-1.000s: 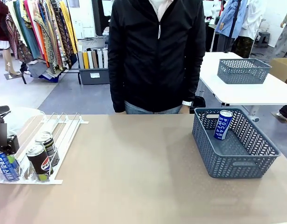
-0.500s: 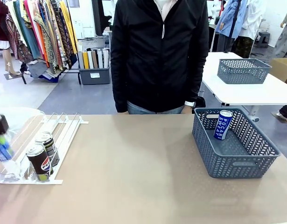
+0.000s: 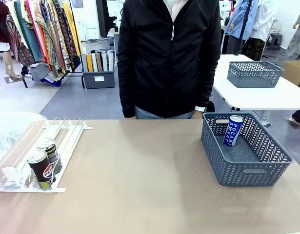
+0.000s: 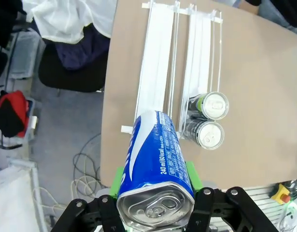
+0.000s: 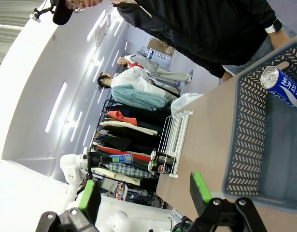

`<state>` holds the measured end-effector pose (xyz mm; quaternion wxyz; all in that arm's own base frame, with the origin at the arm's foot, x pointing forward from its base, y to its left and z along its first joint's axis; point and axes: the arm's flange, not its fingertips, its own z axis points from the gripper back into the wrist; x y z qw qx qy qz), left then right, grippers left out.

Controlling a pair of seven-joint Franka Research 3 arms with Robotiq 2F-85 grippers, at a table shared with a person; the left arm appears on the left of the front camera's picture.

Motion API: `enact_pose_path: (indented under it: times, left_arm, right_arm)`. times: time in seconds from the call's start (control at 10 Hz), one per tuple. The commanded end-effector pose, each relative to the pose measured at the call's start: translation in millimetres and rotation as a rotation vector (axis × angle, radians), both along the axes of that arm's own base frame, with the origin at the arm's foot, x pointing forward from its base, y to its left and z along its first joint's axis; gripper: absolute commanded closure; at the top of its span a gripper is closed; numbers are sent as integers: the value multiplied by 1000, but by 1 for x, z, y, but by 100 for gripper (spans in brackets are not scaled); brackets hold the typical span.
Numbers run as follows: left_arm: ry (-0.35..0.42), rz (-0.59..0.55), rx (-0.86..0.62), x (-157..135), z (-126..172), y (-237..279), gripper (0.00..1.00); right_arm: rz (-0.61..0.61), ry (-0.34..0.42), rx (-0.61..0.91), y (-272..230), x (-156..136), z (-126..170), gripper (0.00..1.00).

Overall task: Retrieve and store the cans from the dispenser.
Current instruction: Pick up the last remaining can from one row of the Automatic Can Dispenser and place it in the middle of the table.

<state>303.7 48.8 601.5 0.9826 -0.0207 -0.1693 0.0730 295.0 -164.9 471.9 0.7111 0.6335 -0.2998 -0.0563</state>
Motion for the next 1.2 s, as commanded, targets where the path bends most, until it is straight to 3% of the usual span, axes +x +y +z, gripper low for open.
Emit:
enact_pose_path:
  times: [0.0,0.3,0.4,0.6,0.7,0.9,1.1]
  left_arm:
    - [21,-8,15,9,-8,-1,100]
    - [28,-4,0,6,-10,-1,100]
    - [24,-44,-56,20,-14,-28,100]
    - [3,-154,-218,60,-13,-107,100]
    - [34,-280,-293,79,-17,-154,100]
    - [84,-434,-303,97,-41,-257,100]
    - [114,-550,-215,94,-73,-340,100]
  right_arm:
    - [-4,-6,13,0,1,4,0]
    - [-4,-6,13,0,1,4,0]
    - [-4,-6,13,0,1,4,0]
    - [-4,-6,13,0,1,4,0]
    - [-4,-6,13,0,1,4,0]
    - [-4,-6,13,0,1,4,0]
    - [-4,-6,13,0,1,4,0]
